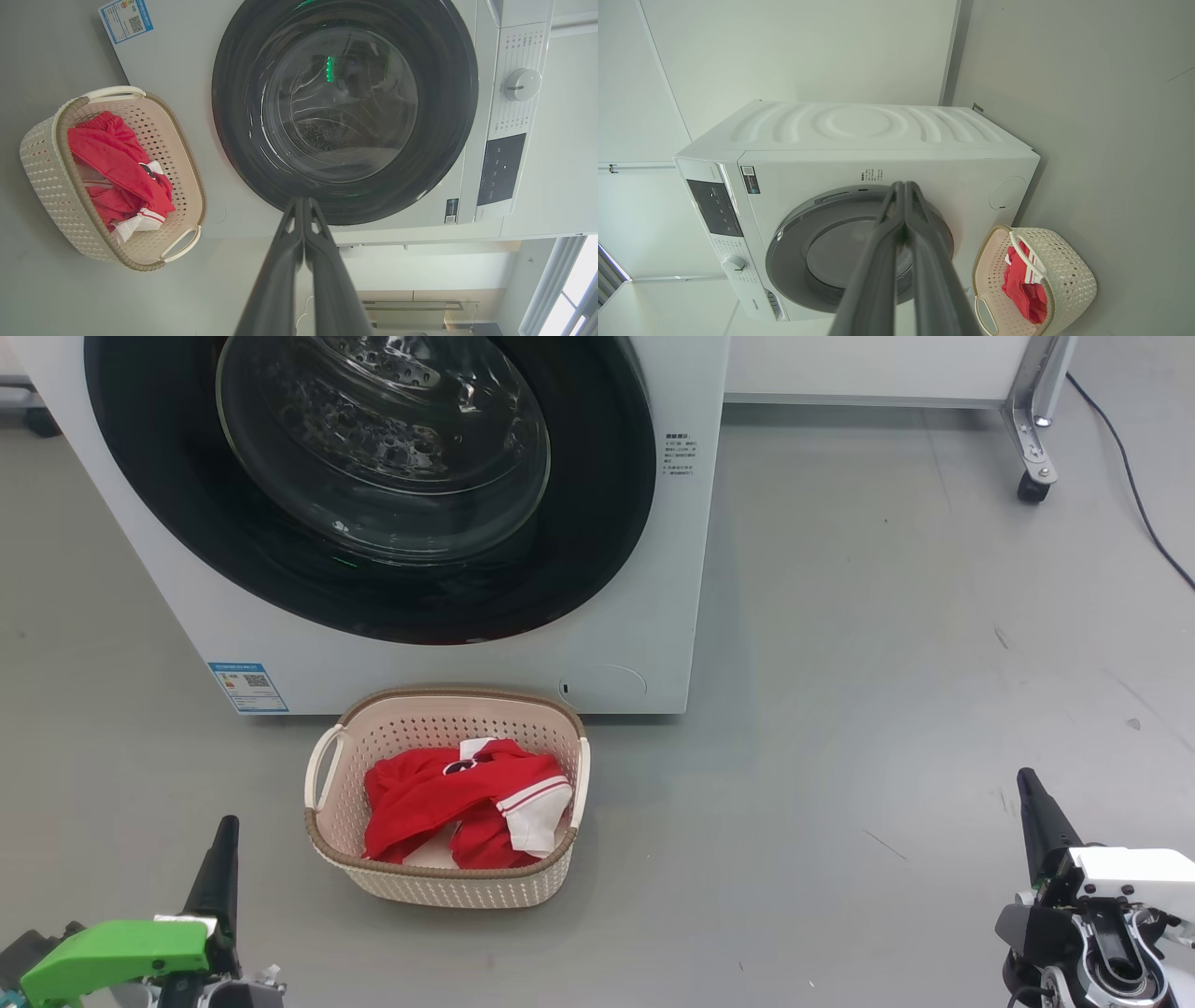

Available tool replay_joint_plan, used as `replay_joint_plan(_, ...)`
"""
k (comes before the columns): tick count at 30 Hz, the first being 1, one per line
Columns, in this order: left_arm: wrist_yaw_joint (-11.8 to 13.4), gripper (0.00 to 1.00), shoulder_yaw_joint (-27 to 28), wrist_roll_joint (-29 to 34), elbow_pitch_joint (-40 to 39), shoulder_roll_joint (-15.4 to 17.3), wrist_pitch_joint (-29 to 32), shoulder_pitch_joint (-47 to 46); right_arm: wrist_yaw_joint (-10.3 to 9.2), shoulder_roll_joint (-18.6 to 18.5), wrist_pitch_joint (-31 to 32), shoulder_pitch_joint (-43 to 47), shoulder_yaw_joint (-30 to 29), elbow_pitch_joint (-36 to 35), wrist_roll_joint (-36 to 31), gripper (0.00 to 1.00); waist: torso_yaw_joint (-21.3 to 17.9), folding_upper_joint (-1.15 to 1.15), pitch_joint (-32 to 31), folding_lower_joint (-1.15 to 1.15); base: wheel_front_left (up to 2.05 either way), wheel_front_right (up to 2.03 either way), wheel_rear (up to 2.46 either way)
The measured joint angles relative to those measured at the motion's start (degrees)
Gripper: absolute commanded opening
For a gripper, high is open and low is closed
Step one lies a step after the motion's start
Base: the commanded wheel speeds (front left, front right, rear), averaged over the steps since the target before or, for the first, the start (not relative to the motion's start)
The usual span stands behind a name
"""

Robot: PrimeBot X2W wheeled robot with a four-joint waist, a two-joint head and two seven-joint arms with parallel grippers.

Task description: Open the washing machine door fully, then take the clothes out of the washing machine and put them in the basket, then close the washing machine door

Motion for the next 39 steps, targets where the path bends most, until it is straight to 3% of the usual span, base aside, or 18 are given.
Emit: replay_joint_plan(39, 0.0, 0.00, 0.1, 0.0, 0.1, 0.0, 0.4, -0.1, 0.00, 0.0, 0.2, 0.0, 0.0, 0.0, 0.0, 0.00, 0.0, 0.00, 0.0, 0.00, 0.00, 0.00, 0.00)
